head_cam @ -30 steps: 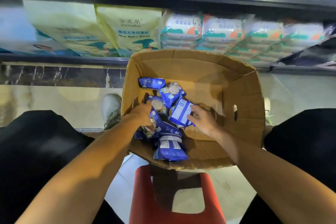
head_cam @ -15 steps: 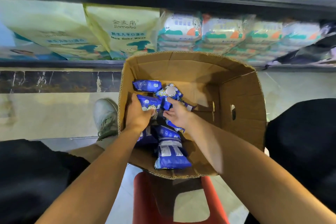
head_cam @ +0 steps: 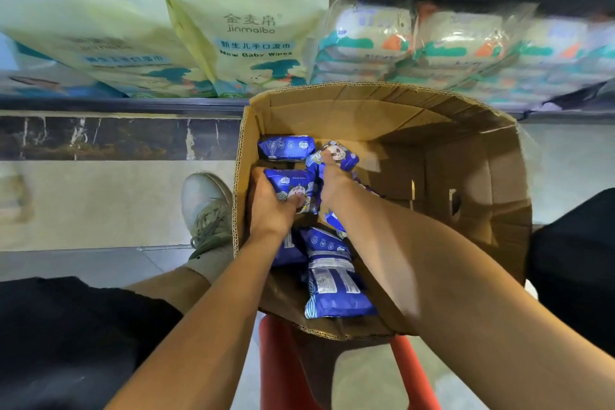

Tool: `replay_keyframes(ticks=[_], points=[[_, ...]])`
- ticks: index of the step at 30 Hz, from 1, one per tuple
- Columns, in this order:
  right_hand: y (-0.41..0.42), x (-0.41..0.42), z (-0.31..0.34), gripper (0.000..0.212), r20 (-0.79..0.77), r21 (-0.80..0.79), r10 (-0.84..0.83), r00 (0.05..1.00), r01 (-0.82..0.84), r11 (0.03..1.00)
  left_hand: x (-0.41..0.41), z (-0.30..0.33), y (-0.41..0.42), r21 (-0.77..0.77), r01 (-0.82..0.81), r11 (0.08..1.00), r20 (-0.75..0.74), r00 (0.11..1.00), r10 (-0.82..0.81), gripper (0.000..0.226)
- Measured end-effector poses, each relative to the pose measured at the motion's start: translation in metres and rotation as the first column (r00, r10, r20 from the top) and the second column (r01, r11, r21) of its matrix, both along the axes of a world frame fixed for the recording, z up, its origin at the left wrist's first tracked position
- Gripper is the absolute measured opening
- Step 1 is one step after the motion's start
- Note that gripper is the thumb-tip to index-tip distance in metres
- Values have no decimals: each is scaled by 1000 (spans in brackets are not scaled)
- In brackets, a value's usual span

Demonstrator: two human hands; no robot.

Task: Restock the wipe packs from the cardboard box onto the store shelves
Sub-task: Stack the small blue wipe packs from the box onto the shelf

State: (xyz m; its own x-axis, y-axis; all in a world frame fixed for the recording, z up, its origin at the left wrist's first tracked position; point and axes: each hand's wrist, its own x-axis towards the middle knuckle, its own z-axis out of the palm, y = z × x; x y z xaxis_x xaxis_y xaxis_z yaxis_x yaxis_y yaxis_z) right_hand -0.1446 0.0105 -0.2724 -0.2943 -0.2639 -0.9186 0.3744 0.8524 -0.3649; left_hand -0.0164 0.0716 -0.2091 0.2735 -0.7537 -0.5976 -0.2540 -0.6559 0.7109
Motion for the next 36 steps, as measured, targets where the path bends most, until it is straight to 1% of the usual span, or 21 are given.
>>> replay_keyframes(ticks=[2,3,4,5,6,7,8,9,11,13,15,17,19,21,22,27,32,34,36], points=[[11,-20,-17,89,-132,47,192,972,-187,981,-1,2,0,-3,-9,1000,-26,1000,9,56],[12,-26,-8,92,-185,77,180,966,-168,983,-1,3,1,-16,-9,1000,-28,1000,8,56],[18,-36,-6,89,-229,43,68,971,-60,997,-1,5,1,-37,-12,999,-28,1000,11,56],[20,-43,9,78,-210,7,97,973,-98,995,-1,6,2,-57,-15,998,-21,1000,14,56],[23,-48,28,63,-313,12,158,937,-163,987,-1,8,3,-74,-25,997,-27,999,24,56],[29,-60,35,52,-376,-7,176,910,-192,981,-2,11,4,-81,-32,996,-33,999,29,55],[34,-70,47,48,-436,-22,257,862,-296,955,-2,14,5,-90,-28,996,-38,999,24,55],[39,-78,57,47,-444,-41,331,833,-388,921,-3,17,6,-98,-7,995,-33,999,3,56],[43,-95,78,50,-510,-54,430,745,-527,848,-1,25,8,-111,39,993,-30,999,-42,60],[45,-109,100,57,-504,-82,498,706,-613,786,2,35,9,-110,81,991,-15,996,-83,65],[45,-118,122,61,-533,-96,552,641,-694,713,4,45,5,-111,98,989,-1,995,-99,69],[44,-130,149,56,-551,-137,585,595,-756,640,3,67,-1,-161,96,982,-4,995,-98,72],[42,-139,185,50,-589,-189,574,570,-787,587,-1,99,-10,-222,81,972,-37,995,-91,71],[39,-147,219,49,-635,-238,543,549,-808,539,-4,133,-20,-290,72,954,-78,992,-98,68],[37,-150,236,50,-647,-258,526,553,-807,531,-5,151,-24,-320,79,944,-85,990,-112,66],[32,-168,323,57,-698,-380,422,579,-798,468,-2,244,-38,-476,146,868,-39,982,-186,56],[25,-185,395,61,-755,-455,302,582,-797,398,-5,336,-44,-609,150,778,-42,974,-221,57],[23,-188,430,65,-777,-478,257,575,-804,354,-6,371,-48,-654,158,740,-32,972,-235,58],[22,-192,464,64,-784,-509,221,580,-805,305,-9,405,-54,-705,180,686,0,967,-254,56]])
